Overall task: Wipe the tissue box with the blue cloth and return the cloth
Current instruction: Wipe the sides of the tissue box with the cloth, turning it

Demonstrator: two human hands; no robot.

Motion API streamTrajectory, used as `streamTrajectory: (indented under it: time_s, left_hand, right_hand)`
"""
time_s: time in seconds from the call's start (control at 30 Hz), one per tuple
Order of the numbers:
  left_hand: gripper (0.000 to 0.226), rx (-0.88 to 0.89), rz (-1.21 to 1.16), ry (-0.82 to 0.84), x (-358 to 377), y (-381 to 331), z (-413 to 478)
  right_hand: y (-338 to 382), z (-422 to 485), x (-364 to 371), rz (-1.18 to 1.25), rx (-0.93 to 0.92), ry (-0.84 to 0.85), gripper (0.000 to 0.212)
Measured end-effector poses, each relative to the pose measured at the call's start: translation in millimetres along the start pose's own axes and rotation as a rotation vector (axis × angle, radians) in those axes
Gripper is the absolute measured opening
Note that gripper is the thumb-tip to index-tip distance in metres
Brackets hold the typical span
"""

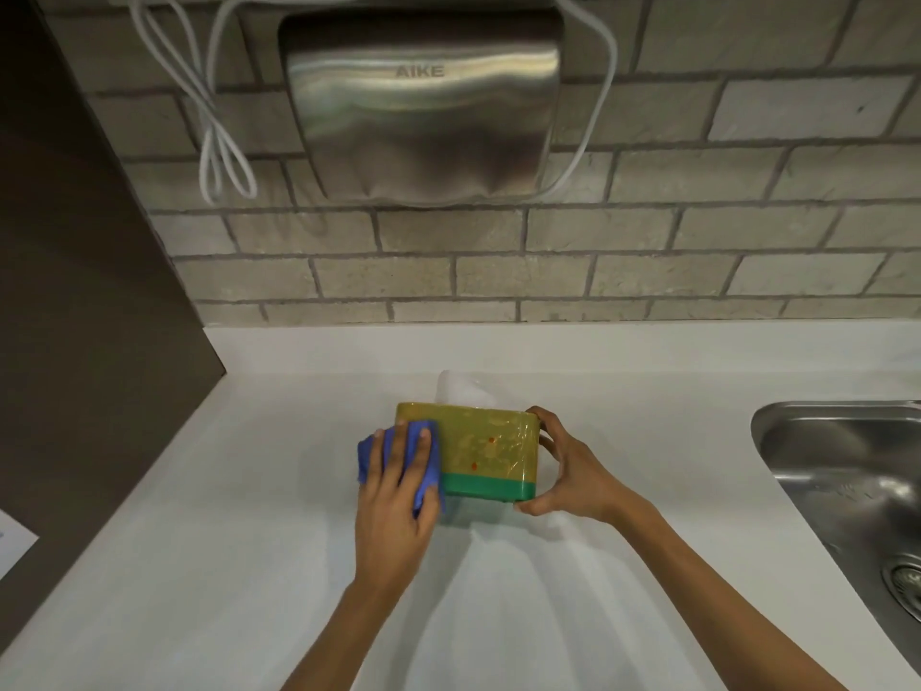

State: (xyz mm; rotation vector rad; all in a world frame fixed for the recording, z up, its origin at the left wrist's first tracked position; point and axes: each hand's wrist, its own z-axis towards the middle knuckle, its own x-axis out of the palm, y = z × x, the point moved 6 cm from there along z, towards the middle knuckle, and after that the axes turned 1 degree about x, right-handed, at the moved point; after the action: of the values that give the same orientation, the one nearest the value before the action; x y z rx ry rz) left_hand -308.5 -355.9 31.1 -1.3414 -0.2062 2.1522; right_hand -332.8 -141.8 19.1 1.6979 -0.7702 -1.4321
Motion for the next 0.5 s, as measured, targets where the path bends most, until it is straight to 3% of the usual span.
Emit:
streamTrajectory:
  time_s: [0.17,0.3,0.37,0.5]
  left_hand:
    - [0.054,0.168,0.169,0.077,5.5,-25.6,20.5]
    - [0.061,-0.048,0.038,0.144,0.7,-2.2,37.0]
    - [0.062,-0.055,-0.006,0.083,-3.4,3.4,26.6]
    - [0.055,0.188,0.05,0.017,2.9,-16.7,-13.1]
  right_hand:
    - [0.5,-0.5,-1.6,0.037,0.005,-0.02,0.094]
    - [0.0,-0.2,-2.1,0.055,0.004,-0.033,0.094]
    - [1.1,-0.4,-0.9,0.046,-0.005,-0.024,0.094]
    - [-0.1,0.6,-2.1,0.031,-0.002,-0.014,0.098]
